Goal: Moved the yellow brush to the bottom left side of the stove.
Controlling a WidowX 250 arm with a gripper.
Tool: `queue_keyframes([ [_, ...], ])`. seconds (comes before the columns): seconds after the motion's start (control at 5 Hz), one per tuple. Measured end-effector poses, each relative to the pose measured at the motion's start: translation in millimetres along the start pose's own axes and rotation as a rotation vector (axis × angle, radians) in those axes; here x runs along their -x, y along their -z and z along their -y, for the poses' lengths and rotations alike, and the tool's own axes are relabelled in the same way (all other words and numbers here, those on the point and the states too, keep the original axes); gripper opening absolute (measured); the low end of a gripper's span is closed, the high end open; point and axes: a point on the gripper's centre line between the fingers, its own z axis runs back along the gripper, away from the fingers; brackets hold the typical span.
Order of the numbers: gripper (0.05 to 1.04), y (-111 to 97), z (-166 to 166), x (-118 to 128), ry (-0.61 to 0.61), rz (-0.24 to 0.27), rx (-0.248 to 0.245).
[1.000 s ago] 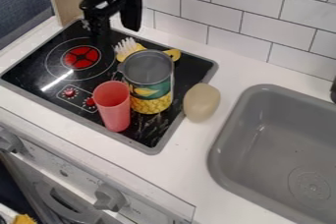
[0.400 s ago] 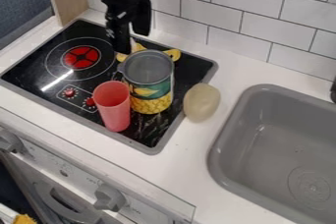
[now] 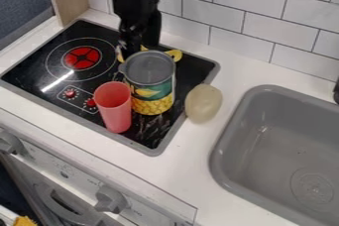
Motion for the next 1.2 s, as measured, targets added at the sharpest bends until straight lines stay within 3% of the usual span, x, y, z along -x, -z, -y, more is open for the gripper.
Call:
queue_keyframes([
  [0.4,0.944,10.7,2.4,8.9,-0.022,0.000,-0.013],
  [0.8,0.381,9.6,4.1,5.2,-0.021,0.018,-0.009],
  [1.2,0.364,9.9,2.5,-0.3,-0.012,0.011,-0.011],
])
